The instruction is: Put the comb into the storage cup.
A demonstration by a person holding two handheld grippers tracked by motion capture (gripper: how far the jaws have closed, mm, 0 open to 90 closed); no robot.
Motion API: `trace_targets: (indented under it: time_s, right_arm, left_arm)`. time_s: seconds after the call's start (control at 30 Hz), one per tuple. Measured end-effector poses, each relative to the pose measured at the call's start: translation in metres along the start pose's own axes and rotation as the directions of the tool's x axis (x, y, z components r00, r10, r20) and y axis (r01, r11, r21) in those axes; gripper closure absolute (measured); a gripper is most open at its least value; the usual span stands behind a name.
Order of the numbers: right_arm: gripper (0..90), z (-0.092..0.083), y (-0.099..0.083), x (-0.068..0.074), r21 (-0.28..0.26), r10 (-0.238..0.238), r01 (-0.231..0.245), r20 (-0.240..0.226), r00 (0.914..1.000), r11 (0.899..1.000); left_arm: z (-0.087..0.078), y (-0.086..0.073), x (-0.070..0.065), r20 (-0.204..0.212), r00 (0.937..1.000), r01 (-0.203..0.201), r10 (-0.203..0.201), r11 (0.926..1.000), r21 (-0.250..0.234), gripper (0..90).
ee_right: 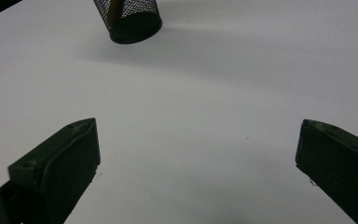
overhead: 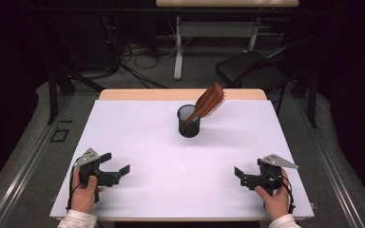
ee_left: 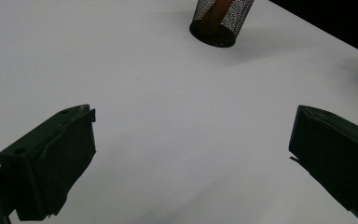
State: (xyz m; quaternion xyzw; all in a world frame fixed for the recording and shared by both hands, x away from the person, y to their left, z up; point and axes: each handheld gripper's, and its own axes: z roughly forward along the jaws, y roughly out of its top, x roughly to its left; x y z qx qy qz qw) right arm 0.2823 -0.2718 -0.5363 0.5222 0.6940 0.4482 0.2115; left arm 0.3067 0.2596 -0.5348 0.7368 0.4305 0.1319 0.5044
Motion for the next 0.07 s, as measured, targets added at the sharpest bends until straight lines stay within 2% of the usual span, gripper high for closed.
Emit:
trace_targets:
  time_s: [0.07]
  right_arm:
    - [0.0,-0.0003,-0.0001,-0.0001,-0.002,-0.001,0.001,0.002,1.0,1.0]
  left_arm:
    - [0.0002,0.0001,0.0004,0.0,1.0,0.001,-0.001,1.0,0.001,0.4]
